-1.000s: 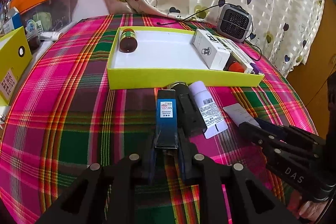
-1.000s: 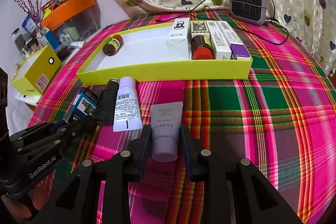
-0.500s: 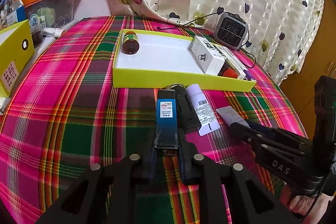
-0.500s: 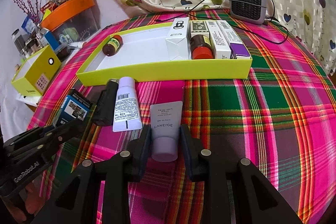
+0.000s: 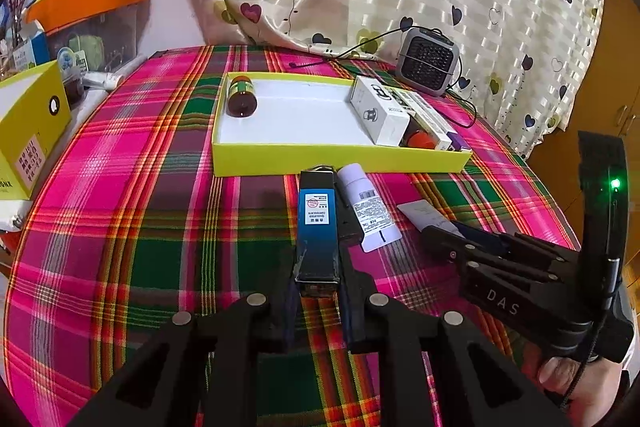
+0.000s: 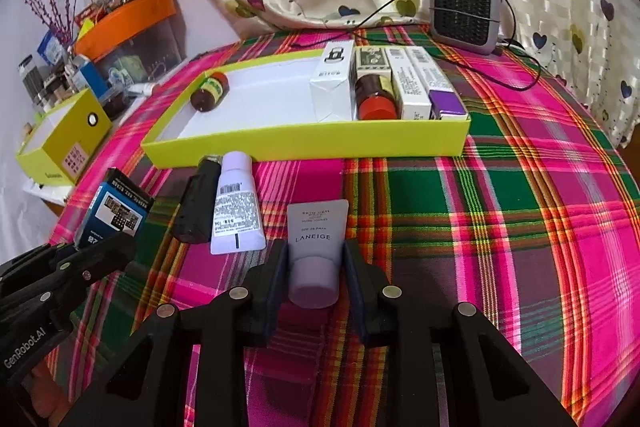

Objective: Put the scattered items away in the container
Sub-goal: 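Lift the blue box with the left tool while the right tool lifts the Laneige tube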

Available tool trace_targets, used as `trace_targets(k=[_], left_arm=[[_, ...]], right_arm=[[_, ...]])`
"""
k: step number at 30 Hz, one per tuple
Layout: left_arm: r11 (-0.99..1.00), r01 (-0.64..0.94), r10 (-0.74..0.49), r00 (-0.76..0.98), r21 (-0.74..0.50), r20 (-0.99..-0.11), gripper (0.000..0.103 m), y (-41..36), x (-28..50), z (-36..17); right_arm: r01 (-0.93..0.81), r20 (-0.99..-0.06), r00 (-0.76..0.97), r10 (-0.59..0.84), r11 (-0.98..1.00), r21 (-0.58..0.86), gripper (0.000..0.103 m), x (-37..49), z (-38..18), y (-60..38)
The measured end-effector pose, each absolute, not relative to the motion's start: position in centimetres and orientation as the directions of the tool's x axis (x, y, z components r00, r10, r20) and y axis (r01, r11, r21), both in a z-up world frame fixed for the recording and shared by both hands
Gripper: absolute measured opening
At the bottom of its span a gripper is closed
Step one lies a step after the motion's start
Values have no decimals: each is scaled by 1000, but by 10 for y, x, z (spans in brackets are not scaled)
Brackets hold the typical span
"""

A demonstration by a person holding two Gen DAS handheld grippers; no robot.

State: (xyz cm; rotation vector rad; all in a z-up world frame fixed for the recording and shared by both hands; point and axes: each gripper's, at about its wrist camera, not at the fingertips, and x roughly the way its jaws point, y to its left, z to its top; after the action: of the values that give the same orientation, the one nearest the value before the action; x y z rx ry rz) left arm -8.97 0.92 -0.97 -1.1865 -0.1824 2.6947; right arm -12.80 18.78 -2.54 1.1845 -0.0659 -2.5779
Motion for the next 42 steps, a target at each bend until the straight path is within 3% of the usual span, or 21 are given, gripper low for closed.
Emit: trace_targets(k=[25,42], left_arm=[[-974,-152,227,-703,-169,-674,18,18,-116,16],[-966,-196,259,-729,-169,-633,18,30,-170,17]], right_arm=[[291,-649,-665,-368,-929,229,29,-115,7,188],[261,-629,-695,-347,-938,229,29,-134,21,196]])
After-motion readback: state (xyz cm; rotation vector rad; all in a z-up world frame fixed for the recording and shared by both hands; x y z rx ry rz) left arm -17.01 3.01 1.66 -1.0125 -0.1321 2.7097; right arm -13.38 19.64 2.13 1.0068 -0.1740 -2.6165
